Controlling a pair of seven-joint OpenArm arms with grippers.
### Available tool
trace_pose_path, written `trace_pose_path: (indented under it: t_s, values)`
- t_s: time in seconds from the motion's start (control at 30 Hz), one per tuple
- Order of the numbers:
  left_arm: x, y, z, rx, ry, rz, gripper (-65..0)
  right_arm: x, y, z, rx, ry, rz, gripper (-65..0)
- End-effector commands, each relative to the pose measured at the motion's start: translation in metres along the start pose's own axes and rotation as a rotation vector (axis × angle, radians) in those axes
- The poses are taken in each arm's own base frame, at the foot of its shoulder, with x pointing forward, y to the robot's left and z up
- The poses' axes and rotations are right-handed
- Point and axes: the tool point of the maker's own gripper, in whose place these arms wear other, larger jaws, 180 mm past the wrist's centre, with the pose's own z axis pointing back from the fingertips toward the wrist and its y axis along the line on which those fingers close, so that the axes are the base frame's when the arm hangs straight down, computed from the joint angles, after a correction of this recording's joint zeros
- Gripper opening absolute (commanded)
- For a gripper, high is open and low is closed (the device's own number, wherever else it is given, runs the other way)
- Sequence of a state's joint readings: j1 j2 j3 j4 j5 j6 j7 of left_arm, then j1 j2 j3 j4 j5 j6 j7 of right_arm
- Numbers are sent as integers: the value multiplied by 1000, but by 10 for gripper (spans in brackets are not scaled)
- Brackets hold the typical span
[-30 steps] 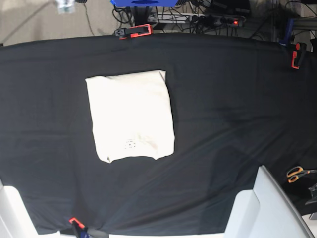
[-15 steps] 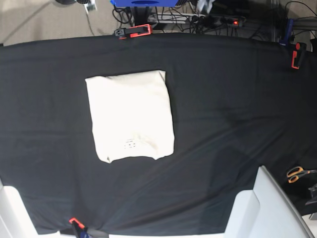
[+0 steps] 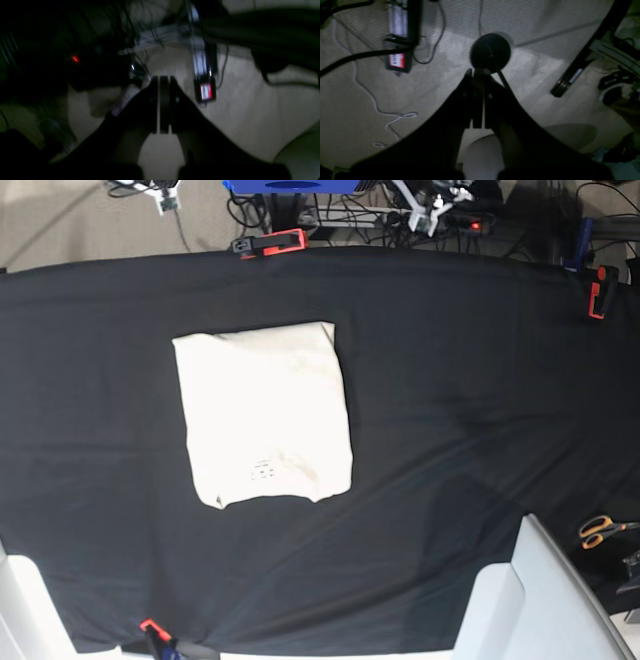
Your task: Fold the T-shirt properly
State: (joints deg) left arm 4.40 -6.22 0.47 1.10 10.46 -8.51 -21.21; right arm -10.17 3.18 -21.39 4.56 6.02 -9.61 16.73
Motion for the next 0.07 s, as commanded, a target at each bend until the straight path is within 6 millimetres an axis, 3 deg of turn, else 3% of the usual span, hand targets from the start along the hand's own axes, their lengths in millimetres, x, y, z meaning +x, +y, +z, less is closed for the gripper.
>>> trace_pose_path:
  t_s: [0.0,0.03]
  values:
    - [-8,3,3,5,15,-5,-650,-7,2,2,1,10,-2,-644]
    - [-7,3,2,5,13,-5,-650,-7,2,2,1,9,-2,-644]
